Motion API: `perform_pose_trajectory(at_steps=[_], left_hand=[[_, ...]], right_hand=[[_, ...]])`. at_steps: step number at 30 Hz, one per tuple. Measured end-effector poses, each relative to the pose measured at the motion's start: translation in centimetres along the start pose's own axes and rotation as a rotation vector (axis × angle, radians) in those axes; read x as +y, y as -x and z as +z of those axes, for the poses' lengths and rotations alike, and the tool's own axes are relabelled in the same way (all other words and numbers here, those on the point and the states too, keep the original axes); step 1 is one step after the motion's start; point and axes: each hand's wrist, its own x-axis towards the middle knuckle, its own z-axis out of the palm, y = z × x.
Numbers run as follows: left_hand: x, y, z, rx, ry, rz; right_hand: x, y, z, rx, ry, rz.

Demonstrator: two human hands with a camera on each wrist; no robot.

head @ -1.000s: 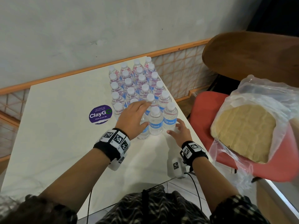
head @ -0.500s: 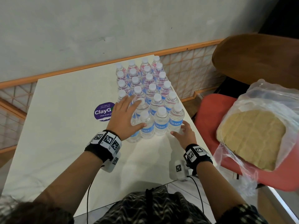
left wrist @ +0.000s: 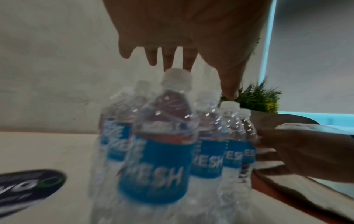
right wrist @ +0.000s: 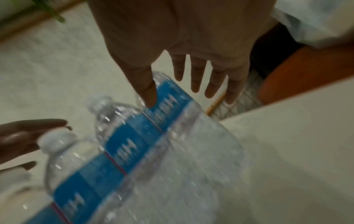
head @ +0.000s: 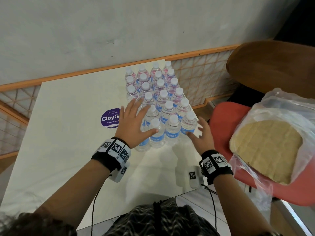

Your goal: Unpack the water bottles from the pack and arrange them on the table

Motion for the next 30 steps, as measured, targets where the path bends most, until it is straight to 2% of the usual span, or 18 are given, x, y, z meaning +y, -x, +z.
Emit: perform_pose_trajectory(at_steps=[2,5,8,11,18,30], left_hand=[[1.9,-1.1,-0.5,0.052,0.007,0.097],[5.4,-3.1,-0.9,-0.121,-0.04,0.138],[7.2,-4.6,-0.2,-0.269,-0.08,0.161],[7.2,-5.3,0.4,-0.328,-0.029,0.179],[7.1,-5.5,0.2,-0.349,0.025,0.155],[7.0,-4.8,0.0,-0.305,0.049,0.152]], right_hand=[[-1.9,-0.5,-0.6,-0.03,-0.022,-0.095],[-3.9,-1.2,-0.8,-0.135,0.035,-0.172],[-4.5,-0.9,-0.9,-0.107,0.112,-0.227],[-5.0,-0.3,-1.1,-0.106,0.071,-0.195],[-5.2,-0.3,-1.1,-0.102,0.095,-0.202],[-5.6,-0.1,-1.3,-0.129,0.072,-0.18]])
